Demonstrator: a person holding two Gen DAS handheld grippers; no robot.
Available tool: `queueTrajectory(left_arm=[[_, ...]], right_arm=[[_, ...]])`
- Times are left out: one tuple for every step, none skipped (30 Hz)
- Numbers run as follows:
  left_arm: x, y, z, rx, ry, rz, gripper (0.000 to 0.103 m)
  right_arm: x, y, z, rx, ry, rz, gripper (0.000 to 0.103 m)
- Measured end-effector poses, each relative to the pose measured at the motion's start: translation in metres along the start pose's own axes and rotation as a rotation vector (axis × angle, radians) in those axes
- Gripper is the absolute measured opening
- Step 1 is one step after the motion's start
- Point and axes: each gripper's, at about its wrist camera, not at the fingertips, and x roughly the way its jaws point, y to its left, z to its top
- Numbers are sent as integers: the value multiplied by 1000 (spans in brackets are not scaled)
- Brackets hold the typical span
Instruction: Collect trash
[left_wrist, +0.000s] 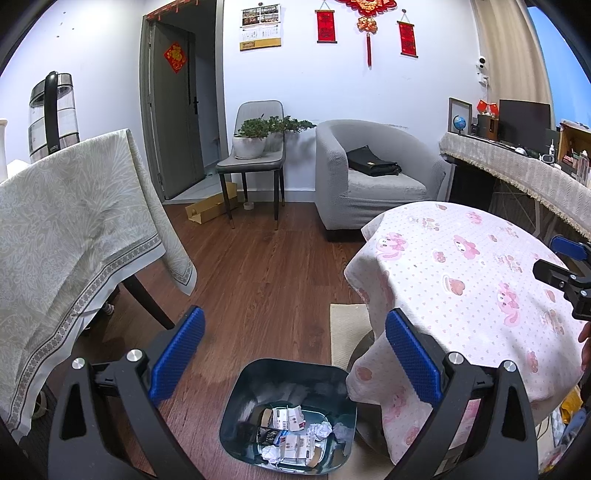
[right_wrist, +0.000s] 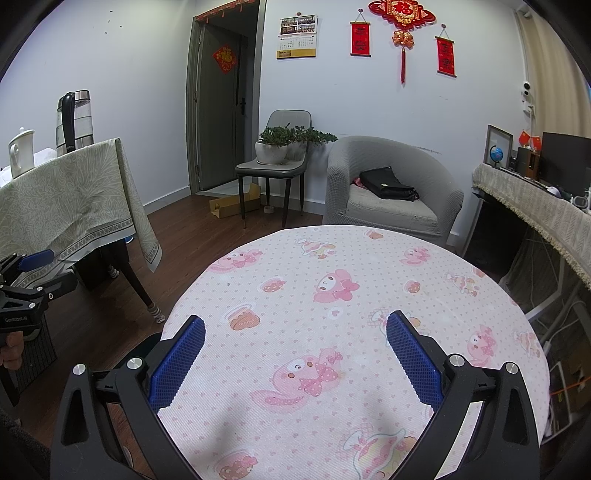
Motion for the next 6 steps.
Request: queueTrajectory(left_arm=[[0, 1, 0, -2, 1, 1, 100], [1, 3, 0, -3, 1, 2, 100], [1, 4, 0, -4, 1, 2, 100], [1, 4, 1, -5, 1, 1, 100], [1, 4, 1, -5, 1, 1, 100], [2, 4, 1, -4, 1, 0, 100]], right_arm=[[0, -1, 0, 0, 0, 0, 99], [0, -1, 0, 1, 0, 0, 99], [0, 0, 0, 1, 0, 0, 99], [0, -1, 0, 0, 0, 0, 99], [0, 0, 0, 0, 0, 0, 99], [0, -1, 0, 0, 0, 0, 99]])
